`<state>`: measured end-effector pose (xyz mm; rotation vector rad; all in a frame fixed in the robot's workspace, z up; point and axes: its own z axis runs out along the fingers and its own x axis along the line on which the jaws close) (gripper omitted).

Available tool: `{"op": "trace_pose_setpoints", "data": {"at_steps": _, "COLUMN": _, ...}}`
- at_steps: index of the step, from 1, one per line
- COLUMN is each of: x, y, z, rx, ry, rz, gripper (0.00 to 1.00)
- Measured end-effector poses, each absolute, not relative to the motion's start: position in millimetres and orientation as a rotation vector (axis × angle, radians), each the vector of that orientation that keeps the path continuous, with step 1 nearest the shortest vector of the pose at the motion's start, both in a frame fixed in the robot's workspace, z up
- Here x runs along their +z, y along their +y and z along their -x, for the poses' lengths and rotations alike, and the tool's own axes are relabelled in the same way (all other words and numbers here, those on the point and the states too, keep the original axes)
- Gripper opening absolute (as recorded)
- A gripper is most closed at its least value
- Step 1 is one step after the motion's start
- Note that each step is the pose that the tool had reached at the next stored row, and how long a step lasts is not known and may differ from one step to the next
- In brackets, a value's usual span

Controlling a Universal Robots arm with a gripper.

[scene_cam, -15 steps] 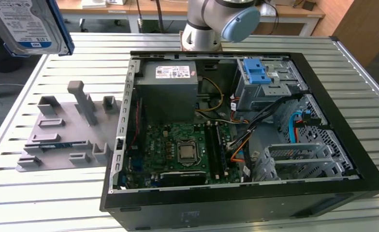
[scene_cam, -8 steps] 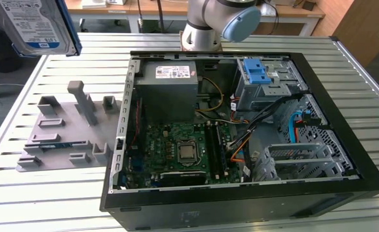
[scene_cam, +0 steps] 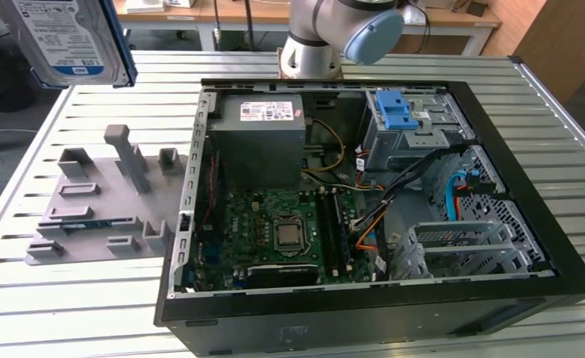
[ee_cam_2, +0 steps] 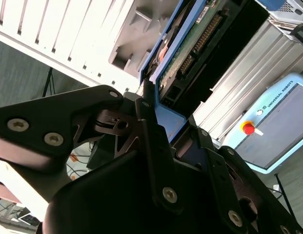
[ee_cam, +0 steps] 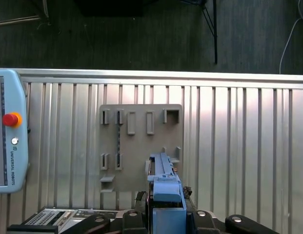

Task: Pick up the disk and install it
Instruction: 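Pick up the disk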

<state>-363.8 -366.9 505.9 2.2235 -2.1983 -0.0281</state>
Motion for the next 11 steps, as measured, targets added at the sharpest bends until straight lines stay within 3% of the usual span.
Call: {"op": "trace_pose_setpoints", "data": {"at_steps": 11, "x": 505.8, "y": -367.8, "z": 345.5, "rx": -0.030, "ry": -2.198, "rz": -2.223, "gripper": 0.36}}
